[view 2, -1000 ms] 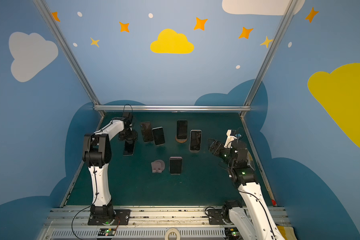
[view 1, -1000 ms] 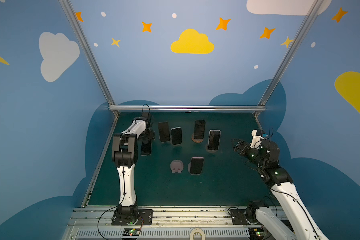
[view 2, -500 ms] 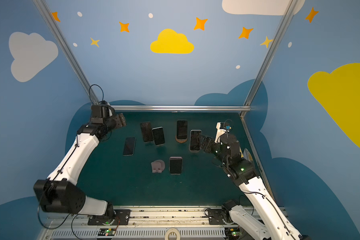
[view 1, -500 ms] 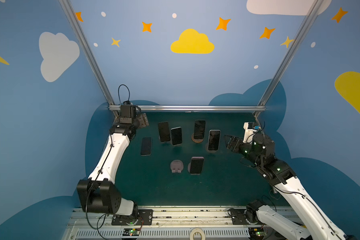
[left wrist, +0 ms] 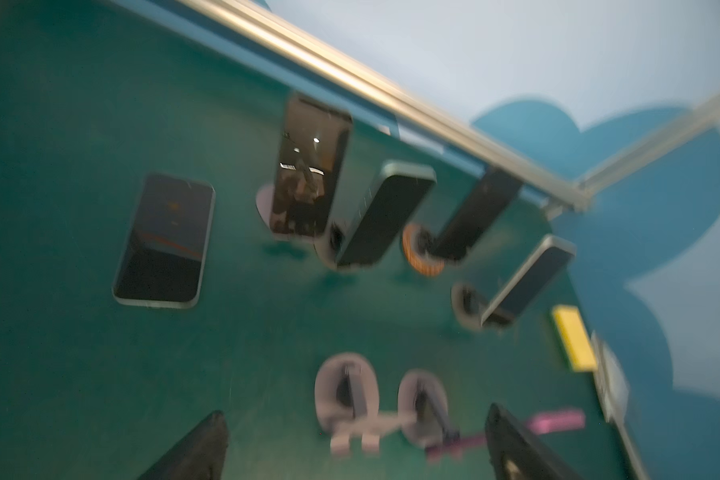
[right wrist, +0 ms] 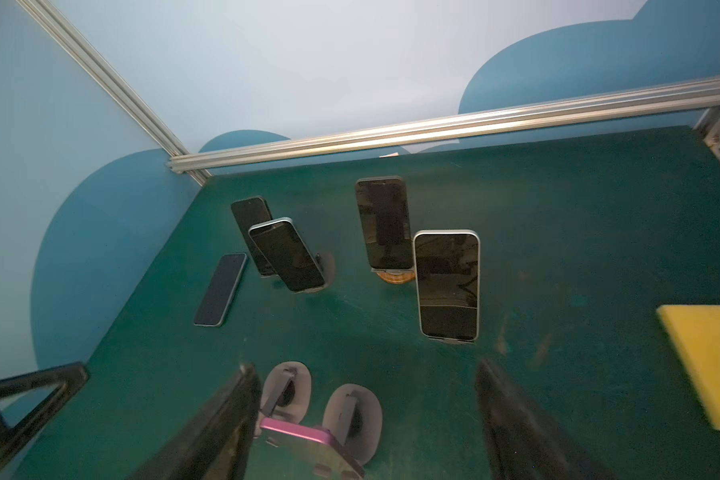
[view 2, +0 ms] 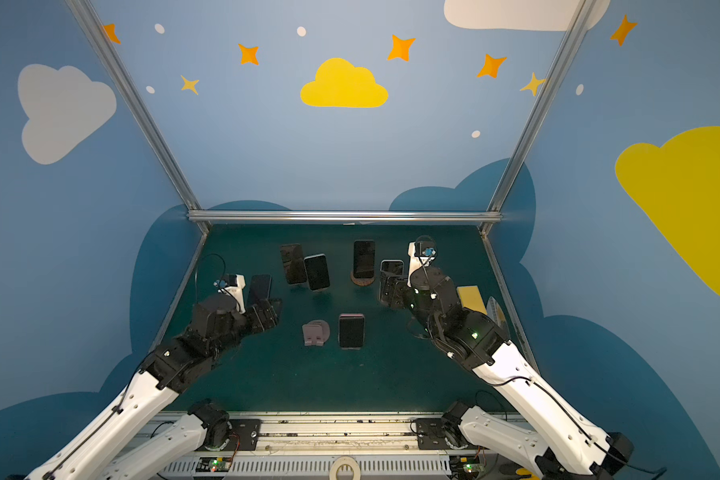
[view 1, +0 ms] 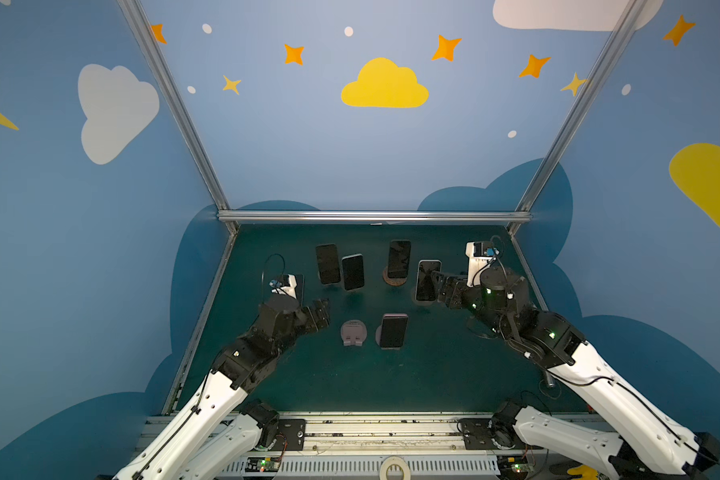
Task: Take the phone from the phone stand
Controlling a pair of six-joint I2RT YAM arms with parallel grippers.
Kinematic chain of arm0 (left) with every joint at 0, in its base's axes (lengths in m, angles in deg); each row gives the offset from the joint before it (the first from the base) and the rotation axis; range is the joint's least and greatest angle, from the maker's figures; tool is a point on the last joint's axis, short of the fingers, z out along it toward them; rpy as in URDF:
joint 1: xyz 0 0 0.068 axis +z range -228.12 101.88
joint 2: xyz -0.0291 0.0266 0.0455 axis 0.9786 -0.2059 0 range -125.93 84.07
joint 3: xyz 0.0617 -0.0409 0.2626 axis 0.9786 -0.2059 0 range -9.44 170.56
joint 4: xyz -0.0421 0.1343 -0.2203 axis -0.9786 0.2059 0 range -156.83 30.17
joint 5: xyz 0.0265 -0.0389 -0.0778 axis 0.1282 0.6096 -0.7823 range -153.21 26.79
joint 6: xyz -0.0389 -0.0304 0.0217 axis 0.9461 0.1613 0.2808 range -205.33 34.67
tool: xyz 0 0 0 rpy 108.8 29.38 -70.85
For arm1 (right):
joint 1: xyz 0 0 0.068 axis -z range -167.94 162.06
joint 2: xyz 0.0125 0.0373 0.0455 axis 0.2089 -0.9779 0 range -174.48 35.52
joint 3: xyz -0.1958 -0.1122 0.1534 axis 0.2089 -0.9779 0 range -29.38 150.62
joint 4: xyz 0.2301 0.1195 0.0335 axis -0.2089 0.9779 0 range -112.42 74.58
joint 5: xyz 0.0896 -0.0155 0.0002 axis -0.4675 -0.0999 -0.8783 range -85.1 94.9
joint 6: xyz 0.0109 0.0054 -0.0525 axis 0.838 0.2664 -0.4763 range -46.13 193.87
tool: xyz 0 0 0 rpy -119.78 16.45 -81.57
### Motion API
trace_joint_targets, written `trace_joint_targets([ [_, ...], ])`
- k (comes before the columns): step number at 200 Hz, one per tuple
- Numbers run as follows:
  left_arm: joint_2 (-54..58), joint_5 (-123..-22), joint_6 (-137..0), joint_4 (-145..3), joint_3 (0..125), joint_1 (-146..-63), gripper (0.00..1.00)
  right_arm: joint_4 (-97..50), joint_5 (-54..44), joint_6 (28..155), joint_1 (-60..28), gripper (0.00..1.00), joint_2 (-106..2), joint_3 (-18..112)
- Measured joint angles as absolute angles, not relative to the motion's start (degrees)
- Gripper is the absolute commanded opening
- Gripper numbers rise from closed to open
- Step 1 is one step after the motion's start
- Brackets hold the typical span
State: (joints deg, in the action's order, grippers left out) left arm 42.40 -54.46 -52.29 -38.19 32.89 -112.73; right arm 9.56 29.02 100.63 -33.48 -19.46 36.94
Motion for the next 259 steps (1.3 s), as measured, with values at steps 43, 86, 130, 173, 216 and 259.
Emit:
trace_joint_targets([
  [43,40.0,-48.1,-50.0,-35.7,32.0,-125.7,1.0,14.2,32.5,99.7,-33.8,0.84,-19.6,38.1],
  [86,43.0,-39.9,-48.5,-32.0,32.8,-128.0,1.0,16.8,37.0,102.1,-39.7,0.84,-20.0,38.6],
  [130,50.4,-31.8,-50.6,-27.9,40.0,-121.4,1.0,20.1,43.7,104.4,-51.3,0.85,-29.1,49.8],
  [173,50.4,-33.0,-52.3,-22.6,43.8,-115.8,1.0,16.8,47.4,104.5,-62.2,0.86,-41.2,54.1],
  [216,53.9,-40.5,-51.1,-22.9,39.7,-115.6,1.0,15.8,48.8,103.6,-62.6,0.87,-42.4,53.5],
  [259,56.6,-42.6,-51.7,-22.9,38.1,-115.6,1.0,15.1,47.4,103.8,-60.5,0.87,-34.6,48.7],
])
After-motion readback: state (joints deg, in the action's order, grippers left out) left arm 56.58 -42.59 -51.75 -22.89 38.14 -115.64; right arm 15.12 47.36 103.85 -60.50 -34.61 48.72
